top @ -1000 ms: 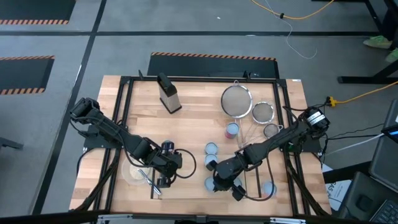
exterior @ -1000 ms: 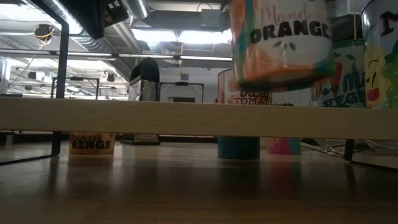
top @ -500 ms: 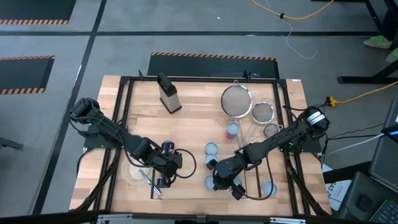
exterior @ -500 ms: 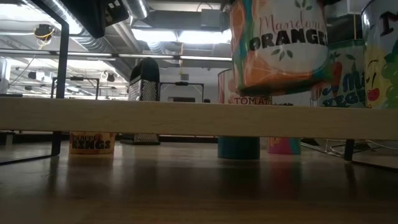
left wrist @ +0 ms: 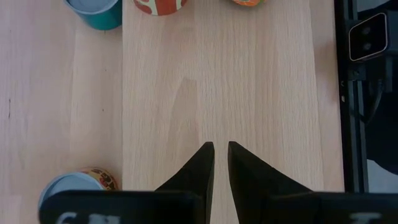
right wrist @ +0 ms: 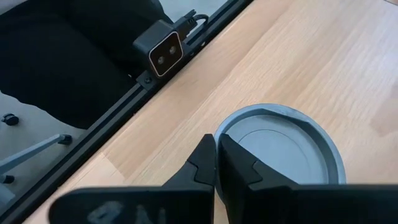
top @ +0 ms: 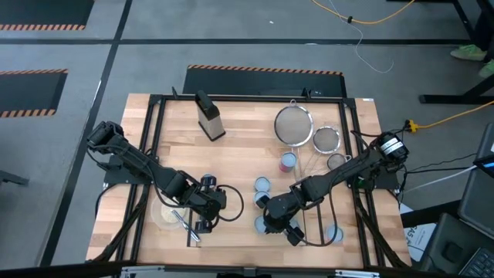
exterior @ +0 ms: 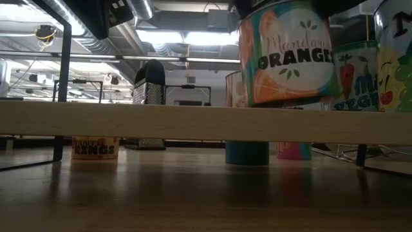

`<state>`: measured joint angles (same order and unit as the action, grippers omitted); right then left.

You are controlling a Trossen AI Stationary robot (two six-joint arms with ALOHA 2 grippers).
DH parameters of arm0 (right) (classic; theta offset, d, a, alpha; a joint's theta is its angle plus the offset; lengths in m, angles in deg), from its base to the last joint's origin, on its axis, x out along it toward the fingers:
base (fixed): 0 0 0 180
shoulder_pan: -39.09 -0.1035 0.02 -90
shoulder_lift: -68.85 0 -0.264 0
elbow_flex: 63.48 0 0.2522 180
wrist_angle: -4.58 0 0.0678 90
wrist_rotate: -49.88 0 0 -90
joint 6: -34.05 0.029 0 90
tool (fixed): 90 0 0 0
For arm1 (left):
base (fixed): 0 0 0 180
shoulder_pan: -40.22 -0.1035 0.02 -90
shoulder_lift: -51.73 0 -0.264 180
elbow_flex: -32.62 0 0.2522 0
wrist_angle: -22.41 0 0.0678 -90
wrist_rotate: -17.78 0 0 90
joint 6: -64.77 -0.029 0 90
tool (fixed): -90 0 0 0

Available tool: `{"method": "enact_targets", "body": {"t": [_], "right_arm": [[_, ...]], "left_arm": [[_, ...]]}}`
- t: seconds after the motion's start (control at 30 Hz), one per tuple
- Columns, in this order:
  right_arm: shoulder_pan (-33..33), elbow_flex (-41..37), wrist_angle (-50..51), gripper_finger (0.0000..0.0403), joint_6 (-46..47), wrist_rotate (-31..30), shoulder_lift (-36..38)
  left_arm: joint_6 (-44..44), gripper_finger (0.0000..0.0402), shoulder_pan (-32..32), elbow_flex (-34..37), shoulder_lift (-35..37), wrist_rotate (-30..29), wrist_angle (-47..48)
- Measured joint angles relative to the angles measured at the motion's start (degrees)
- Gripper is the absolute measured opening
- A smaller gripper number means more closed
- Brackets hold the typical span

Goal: Pick and place cans onto a shelf
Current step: Put the small canned oranges on the shelf

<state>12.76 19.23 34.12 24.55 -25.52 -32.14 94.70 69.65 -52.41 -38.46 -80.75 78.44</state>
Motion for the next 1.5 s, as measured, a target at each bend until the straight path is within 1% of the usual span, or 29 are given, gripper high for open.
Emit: {"method": "enact_targets", "body": {"t": [0.9,1.0,1.27,1.5], "right_arm": [[0.0,0.0,2.3,0.0021,0.2,0.0,0.0],[0.0,0.0,2.5,0.0030,0.2,0.0,0.0],[0.0,0.0,2.5,0.0068,0.2,0.0,0.0],[0.0,0.0,2.5,0.0072,0.2,0.0,0.0]], "left_arm": [[0.0,0.0039,0.0,0.0,0.0,0.0,0.1],[0.0,0.0039,0.0,0.0,0.0,0.0,0.1],[0.0,0.0039,0.0,0.0,0.0,0.0,0.1],[0.0,0.0039,0.0,0.0,0.0,0.0,0.1]]}}
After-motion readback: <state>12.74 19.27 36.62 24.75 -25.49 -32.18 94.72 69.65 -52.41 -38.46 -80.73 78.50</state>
